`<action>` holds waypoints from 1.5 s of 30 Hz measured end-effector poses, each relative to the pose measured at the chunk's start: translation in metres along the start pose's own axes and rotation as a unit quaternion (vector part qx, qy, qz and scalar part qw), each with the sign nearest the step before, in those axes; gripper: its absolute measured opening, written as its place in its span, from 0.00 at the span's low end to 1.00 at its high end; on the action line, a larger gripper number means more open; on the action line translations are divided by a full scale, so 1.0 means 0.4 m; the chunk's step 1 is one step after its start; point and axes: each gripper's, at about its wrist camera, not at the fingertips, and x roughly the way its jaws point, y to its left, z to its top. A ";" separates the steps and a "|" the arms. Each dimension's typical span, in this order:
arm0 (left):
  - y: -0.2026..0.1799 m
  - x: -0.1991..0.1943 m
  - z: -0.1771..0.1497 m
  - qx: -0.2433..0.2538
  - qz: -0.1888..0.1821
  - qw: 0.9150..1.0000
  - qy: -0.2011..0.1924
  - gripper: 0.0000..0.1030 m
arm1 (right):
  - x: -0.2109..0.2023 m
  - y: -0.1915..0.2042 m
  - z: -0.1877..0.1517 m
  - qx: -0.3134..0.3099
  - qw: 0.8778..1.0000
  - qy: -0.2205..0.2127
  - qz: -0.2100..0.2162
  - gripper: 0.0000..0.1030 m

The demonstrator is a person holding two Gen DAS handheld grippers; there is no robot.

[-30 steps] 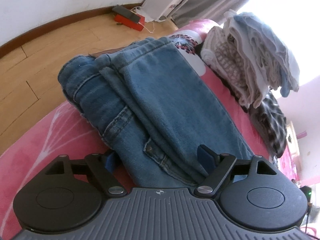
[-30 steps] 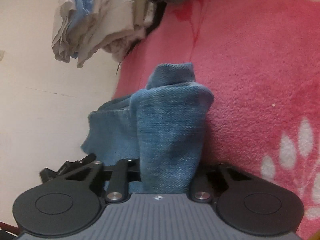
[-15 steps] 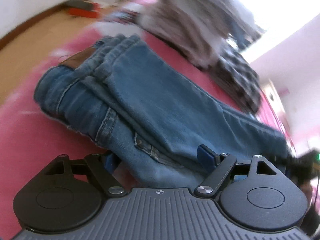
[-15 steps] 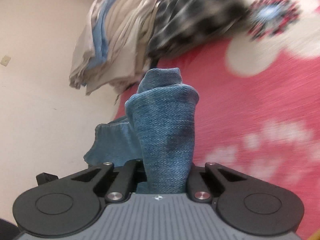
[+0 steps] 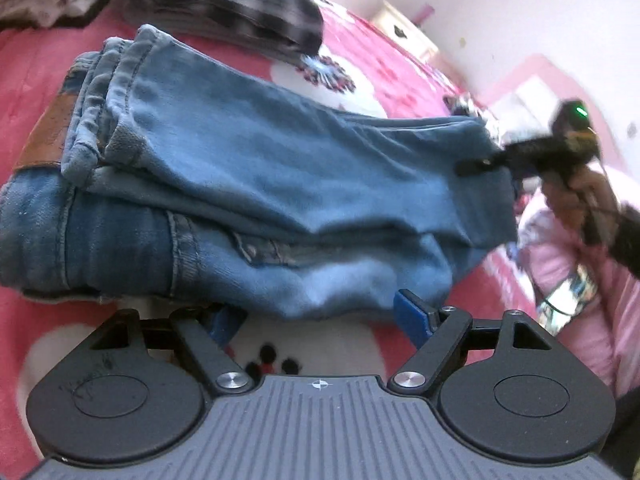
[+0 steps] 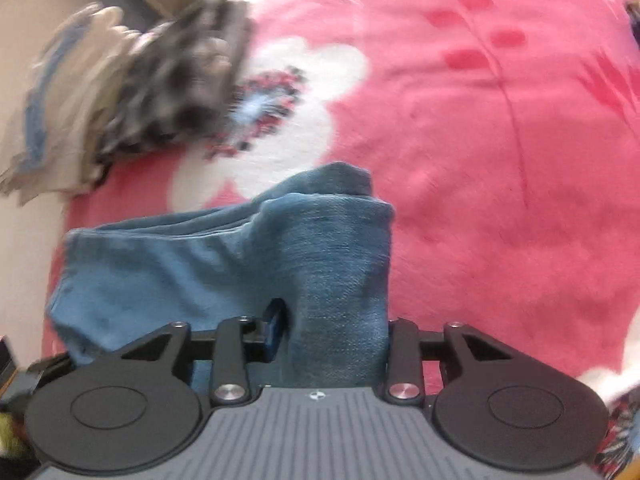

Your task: Fold clothes

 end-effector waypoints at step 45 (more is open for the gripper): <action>0.251 -0.239 -0.002 -0.071 -0.021 0.985 -0.153 0.72 | 0.239 0.857 -0.275 -0.546 0.831 -0.087 0.060 0.09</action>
